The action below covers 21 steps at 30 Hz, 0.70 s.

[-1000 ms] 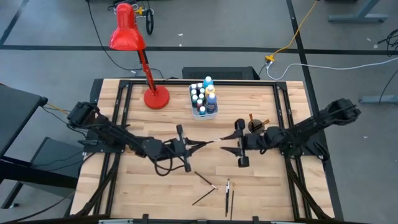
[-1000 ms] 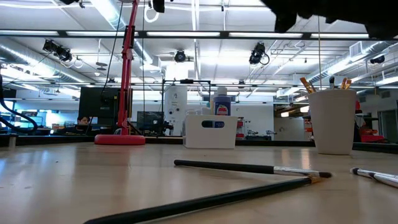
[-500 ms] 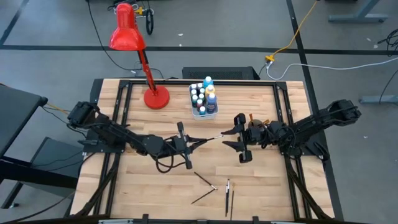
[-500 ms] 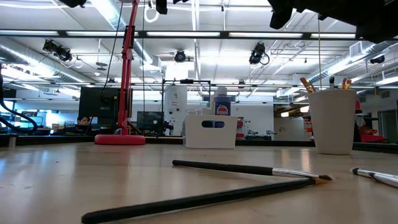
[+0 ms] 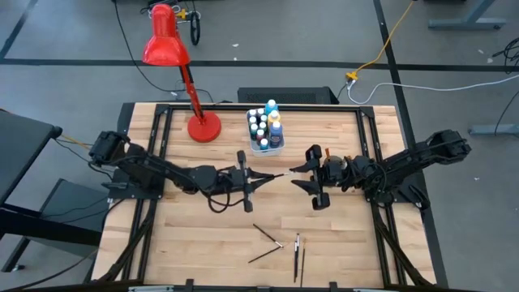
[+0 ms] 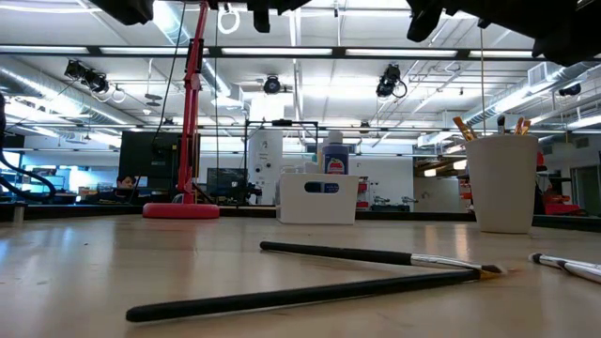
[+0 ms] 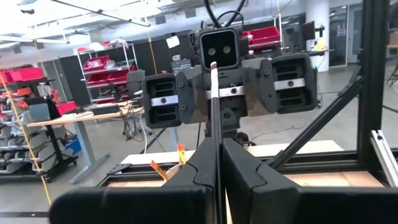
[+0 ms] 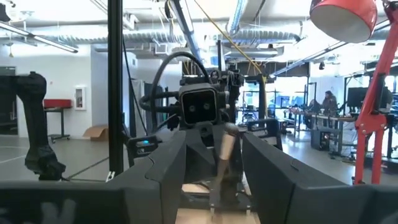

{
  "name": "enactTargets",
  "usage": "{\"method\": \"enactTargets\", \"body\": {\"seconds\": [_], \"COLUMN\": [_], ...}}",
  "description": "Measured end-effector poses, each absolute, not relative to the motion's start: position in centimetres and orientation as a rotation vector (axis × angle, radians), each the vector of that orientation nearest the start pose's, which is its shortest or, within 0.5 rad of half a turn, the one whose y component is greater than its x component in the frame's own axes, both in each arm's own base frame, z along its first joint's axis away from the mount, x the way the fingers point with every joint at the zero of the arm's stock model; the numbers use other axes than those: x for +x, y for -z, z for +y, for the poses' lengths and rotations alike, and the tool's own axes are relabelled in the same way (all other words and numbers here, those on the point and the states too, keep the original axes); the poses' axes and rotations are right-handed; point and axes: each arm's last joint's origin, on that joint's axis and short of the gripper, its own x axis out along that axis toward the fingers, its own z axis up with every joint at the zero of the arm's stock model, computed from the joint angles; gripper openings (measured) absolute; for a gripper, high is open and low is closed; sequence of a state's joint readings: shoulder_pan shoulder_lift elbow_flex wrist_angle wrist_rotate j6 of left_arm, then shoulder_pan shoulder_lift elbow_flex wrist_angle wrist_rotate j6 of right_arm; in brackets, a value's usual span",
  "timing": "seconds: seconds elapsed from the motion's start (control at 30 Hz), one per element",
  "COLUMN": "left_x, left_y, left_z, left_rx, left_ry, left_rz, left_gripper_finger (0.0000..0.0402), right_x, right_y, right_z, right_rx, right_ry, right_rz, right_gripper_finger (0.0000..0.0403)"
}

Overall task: Pick & Place Paint Supplies
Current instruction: Put the silver paint brush into the gray cup

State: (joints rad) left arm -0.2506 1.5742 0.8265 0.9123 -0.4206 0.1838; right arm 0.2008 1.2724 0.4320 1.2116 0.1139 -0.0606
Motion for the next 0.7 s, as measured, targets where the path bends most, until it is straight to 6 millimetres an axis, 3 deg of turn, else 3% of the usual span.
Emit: {"method": "enactTargets", "body": {"seconds": [0.3,0.63,0.7], "left_x": [33.0,33.0,33.0], "left_y": [-26.1,-26.1,-26.1], "left_z": [-5.9,-5.9,-5.9], "left_rx": [0.116,0.131,0.131], "left_ry": [-0.181,-0.178,-0.180], "left_rz": [-0.146,-0.144,-0.145], "left_gripper_finger": [0.0014,0.0014,0.0014], "right_x": [24.1,25.6,25.6], "right_y": [-25.6,-26.6,-26.5], "right_z": [3.9,3.9,3.9], "right_rx": [0.023,-0.004,-0.010], "right_ry": [-0.051,-0.040,-0.038], "right_rz": [-0.386,-0.277,-0.278], "right_gripper_finger": [0.0138,0.0018,0.0010]}}
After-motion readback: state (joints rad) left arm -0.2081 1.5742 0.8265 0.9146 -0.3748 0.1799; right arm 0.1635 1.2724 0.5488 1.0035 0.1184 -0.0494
